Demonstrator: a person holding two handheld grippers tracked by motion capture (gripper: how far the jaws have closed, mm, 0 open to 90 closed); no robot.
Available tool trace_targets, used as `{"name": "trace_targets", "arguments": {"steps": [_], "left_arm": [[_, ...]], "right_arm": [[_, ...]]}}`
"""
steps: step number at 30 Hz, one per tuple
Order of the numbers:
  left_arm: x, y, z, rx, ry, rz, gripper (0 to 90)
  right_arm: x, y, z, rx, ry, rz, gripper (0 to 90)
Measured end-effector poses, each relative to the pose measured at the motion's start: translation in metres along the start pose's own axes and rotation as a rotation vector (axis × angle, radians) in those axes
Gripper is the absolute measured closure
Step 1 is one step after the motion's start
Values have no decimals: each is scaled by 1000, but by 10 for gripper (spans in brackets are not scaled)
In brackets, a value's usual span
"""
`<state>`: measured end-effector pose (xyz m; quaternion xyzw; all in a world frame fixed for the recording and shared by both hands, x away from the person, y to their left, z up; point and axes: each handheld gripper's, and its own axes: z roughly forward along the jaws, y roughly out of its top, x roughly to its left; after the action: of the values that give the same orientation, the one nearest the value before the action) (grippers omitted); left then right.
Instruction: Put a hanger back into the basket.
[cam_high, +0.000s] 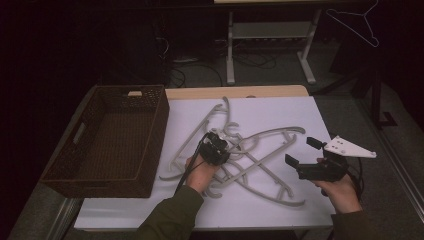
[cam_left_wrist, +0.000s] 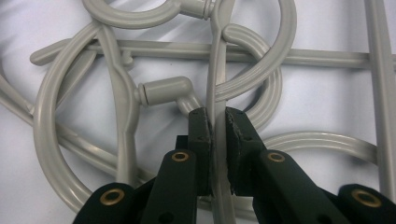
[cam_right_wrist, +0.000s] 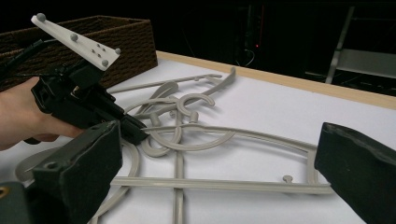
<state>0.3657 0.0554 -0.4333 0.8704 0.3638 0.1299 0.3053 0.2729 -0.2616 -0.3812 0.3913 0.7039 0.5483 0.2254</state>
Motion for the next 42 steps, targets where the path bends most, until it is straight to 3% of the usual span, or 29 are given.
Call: {"name": "trace_targets", "arguments": {"steps": [18,26,37,42], "left_arm": [[4,-6,-14,-44,-44,-11,820],[10,-8,-25,-76,-95,-33,819],[15,-4,-31,-89,-75,-27,820],[23,-5,-32,-107,-61,-58,820]], "right_arm": [[-1,0,-1,-6,-3,6,7],[0,0,0,-3,0,3,7],[0,1,-1,-8,-3,4,7],[0,0,-1,-5,-3,7,7]]}}
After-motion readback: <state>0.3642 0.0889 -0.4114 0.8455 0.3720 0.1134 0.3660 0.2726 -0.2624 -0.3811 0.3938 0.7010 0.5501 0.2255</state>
